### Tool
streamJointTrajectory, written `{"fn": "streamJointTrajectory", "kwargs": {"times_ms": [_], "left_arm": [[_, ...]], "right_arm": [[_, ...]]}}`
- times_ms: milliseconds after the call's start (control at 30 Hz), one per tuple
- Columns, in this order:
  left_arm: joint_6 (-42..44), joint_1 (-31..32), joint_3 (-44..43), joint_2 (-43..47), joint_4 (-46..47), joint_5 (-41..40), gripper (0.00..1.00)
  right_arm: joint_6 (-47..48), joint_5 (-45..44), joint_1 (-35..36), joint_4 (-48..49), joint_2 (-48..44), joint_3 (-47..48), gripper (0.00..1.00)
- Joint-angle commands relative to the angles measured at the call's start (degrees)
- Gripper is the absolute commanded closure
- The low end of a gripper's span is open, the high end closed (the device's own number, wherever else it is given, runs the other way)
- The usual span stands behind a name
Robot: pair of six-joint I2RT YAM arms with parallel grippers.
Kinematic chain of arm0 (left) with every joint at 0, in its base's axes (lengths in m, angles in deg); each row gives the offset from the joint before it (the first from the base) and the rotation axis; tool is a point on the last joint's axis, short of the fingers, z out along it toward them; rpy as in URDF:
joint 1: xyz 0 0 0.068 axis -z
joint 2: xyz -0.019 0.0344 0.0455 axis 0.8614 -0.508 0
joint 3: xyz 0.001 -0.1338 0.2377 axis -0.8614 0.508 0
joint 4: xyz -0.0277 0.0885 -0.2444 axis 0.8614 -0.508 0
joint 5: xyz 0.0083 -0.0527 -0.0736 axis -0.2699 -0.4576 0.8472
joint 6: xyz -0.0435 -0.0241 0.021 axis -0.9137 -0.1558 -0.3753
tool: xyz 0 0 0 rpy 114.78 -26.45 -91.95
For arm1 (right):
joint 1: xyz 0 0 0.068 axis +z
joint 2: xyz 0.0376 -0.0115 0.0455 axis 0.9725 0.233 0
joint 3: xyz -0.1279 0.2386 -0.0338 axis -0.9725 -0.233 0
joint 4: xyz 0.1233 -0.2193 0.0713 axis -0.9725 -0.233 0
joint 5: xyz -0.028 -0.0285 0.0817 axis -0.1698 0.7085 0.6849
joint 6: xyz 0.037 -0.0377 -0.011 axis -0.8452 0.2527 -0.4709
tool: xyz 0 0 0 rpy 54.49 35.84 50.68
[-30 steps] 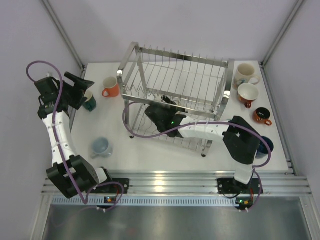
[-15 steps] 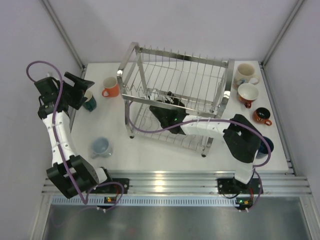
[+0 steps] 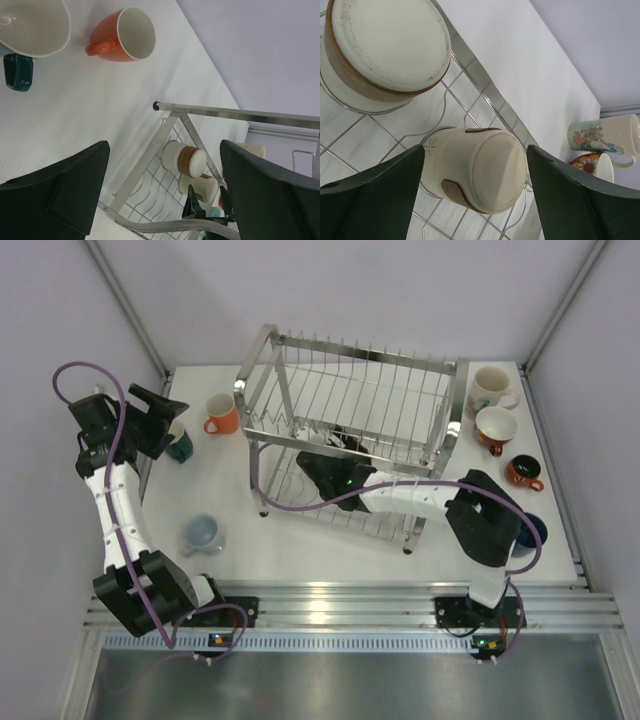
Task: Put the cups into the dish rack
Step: Place the cup upside down on the dish rack
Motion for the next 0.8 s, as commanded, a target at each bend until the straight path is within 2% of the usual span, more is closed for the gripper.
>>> {"fn": "streamJointTrajectory", "kwargs": {"times_ms": [0, 333, 600, 767], "left_arm": [[0.2, -0.2, -0.5, 1.7, 2.7, 1.3, 0.03], [-0.2, -0.2, -0.3, 1.6, 2.8, 1.8, 0.03], [0.2, -0.1, 0.2, 1.8, 2.8, 1.5, 0.04], [-0.5, -0.1, 0.9, 1.8, 2.7, 1.1, 0.04]], "right_arm": [[0.9, -2.5, 1.4, 0.8, -2.4, 2.1, 0.17], [-0.2, -5.3, 4.8, -2.9, -4.0, 2.5, 0.16], [-6.4, -6.9, 7.7, -9.0, -6.5, 1.7, 0.20], [-11.1, -5.9, 9.2, -11.5, -8.4, -1.0, 0.44]]}}
